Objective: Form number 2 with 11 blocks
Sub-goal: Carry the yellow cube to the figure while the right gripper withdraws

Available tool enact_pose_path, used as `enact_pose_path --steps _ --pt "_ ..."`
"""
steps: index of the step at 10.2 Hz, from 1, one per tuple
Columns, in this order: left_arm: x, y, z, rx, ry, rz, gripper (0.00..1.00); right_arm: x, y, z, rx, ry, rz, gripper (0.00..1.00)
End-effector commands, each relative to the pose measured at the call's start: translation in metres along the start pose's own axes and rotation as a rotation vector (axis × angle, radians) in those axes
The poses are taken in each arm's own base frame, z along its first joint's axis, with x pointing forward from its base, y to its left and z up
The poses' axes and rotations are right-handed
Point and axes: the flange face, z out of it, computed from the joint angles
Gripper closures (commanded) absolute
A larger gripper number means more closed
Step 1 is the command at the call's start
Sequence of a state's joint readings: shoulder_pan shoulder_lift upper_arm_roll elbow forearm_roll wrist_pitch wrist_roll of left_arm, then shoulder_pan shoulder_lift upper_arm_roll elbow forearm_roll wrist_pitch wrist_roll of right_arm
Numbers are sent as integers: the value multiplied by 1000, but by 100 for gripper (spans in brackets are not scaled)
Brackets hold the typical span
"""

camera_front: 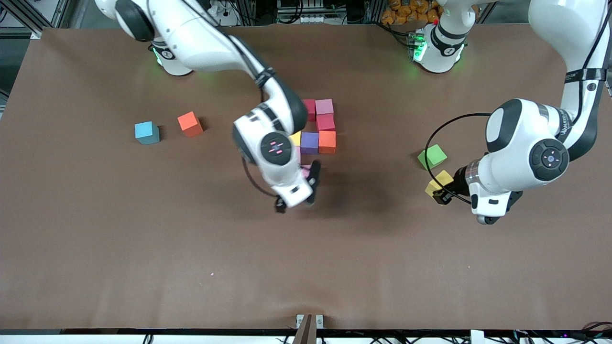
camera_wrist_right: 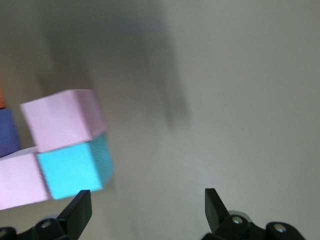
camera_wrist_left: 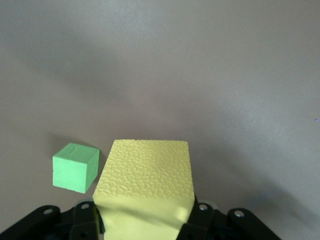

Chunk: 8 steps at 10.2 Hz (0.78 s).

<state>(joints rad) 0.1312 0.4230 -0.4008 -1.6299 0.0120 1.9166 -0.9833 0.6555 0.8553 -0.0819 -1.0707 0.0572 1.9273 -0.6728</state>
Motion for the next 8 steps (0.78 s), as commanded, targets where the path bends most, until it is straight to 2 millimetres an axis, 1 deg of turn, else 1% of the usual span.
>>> enact_pose_path --steps 1,2,3,4,5,6,7,8 --pt "-10 13 4 -72 -71 -96 66 -35 49 -24 -8 44 230 0" --pt "-24 24 9 -74 -83 -123 66 -61 80 -26 -19 58 291 0" --pt "-34 34 19 -74 -88 -169 66 -97 115 -29 -24 69 354 0" --pt "-46 46 31 -81 -89 -228 66 -140 150 -38 -16 94 434 0" --pt "-61 61 46 -88 -92 -279 65 -177 176 -41 -5 103 499 0" --pt "-71 72 58 -103 -92 -332 65 -204 193 -50 -12 107 543 0" --pt "-80 82 70 -119 -95 -376 65 -237 210 -64 -17 121 618 0" --pt "-97 95 85 -130 -97 -407 65 -279 227 -73 3 119 741 0"
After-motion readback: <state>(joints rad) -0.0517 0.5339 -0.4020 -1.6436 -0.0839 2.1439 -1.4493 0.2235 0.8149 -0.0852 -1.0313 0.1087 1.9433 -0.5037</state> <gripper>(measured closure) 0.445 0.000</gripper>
